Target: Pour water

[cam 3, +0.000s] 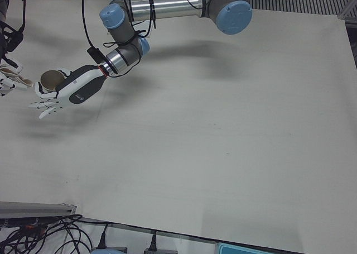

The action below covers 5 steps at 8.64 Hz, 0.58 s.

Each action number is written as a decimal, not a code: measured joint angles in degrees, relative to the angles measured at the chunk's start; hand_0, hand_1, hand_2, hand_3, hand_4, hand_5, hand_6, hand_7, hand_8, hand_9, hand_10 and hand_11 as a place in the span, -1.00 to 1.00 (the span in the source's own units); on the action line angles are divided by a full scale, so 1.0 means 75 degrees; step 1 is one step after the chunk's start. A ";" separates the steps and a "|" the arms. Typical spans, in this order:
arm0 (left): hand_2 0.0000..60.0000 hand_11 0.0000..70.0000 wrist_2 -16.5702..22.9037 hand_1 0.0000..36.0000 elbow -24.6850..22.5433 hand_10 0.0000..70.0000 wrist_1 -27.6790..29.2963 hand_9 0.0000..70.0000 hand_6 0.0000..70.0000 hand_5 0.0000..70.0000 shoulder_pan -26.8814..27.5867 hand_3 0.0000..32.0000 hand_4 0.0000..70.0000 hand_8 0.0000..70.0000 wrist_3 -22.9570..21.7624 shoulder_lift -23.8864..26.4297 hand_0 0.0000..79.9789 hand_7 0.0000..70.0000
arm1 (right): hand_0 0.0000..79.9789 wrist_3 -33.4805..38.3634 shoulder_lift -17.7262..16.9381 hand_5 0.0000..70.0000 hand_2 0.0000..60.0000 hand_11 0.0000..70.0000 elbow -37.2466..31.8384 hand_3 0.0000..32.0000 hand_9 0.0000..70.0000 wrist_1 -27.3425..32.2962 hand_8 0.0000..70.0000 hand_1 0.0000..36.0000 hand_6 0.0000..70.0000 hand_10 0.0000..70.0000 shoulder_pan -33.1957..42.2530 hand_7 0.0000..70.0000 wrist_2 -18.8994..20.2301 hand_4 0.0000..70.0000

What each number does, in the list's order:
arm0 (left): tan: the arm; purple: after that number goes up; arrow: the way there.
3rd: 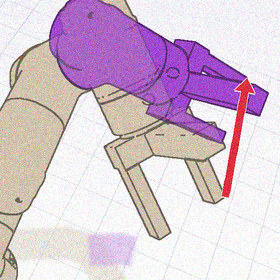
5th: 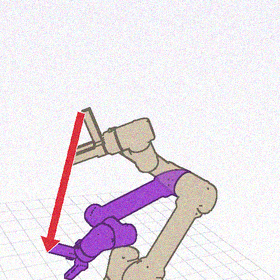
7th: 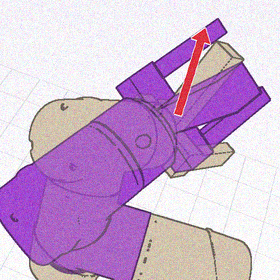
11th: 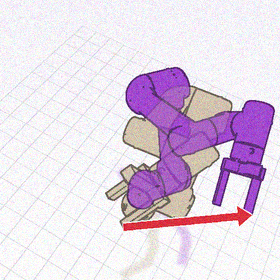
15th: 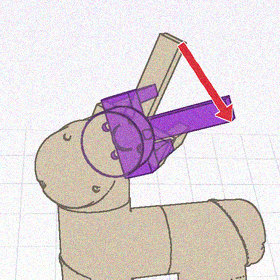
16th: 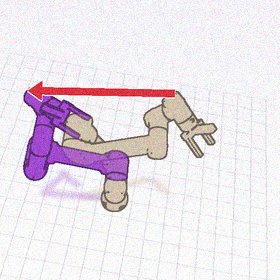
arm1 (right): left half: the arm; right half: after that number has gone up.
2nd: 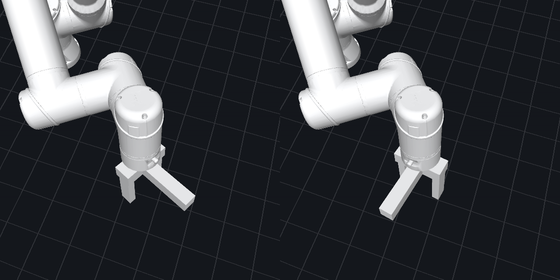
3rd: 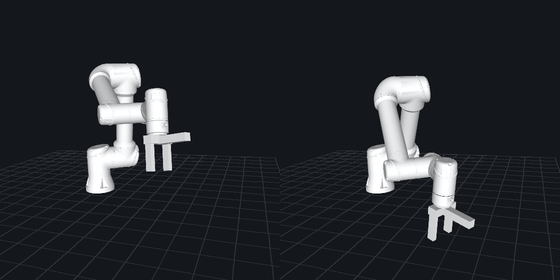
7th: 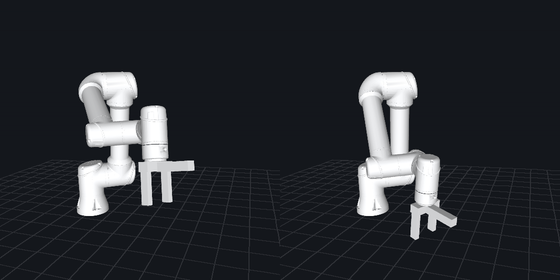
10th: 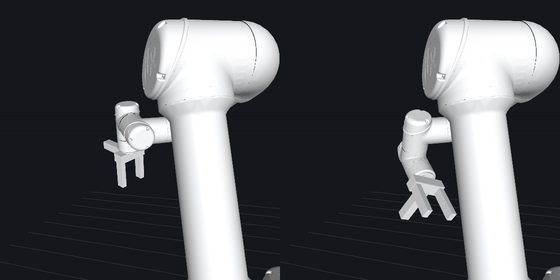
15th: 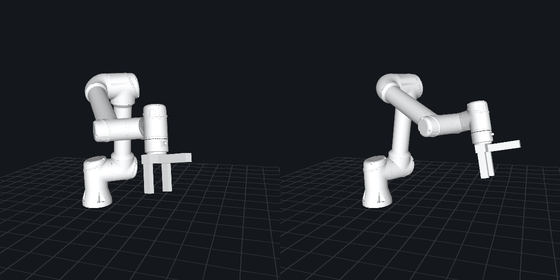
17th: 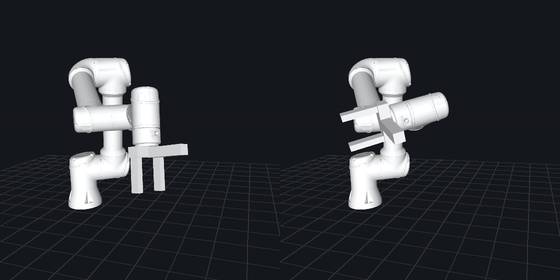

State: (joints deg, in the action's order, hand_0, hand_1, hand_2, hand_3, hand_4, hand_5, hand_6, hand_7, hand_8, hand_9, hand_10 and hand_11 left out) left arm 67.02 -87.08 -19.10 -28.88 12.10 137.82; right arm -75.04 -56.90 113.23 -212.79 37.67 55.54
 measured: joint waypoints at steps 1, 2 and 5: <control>1.00 -0.63 -0.0008 1.00 0.0004 -0.83 -0.0012 -0.96 -0.53 1.00 0.0021 -1.00 0.19 -0.88 0.0002 0.0008 1.00 -0.59 | 1.00 0.0010 -0.0005 -0.30 1.00 -0.67 -0.0002 -1.00 0.54 0.0011 0.15 1.00 0.65 -0.87 -0.0024 1.00 -0.0030 0.08; 1.00 -0.63 -0.0022 1.00 0.0006 -0.82 -0.0016 -0.96 -0.54 1.00 0.0045 -1.00 0.17 -0.88 0.0003 -0.0003 1.00 -0.59 | 1.00 0.0112 -0.0042 -0.29 1.00 -0.57 0.0007 -1.00 0.54 0.0041 0.17 1.00 0.60 -0.80 -0.0016 1.00 -0.0050 -0.04; 1.00 -0.61 -0.0028 1.00 -0.0060 -0.81 0.0110 -0.96 -0.55 1.00 -0.0013 -1.00 0.15 -0.88 -0.0085 -0.0247 1.00 -0.60 | 1.00 0.2287 -0.1059 -0.31 1.00 -0.40 0.0037 -1.00 0.53 0.0965 0.17 1.00 0.52 -0.68 0.0767 0.85 -0.0026 -0.31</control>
State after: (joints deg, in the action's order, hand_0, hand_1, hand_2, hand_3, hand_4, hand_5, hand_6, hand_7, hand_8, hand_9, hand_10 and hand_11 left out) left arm 66.81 -87.53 -18.28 -28.98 11.46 135.97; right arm -57.89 -64.84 113.51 -205.55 43.43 55.35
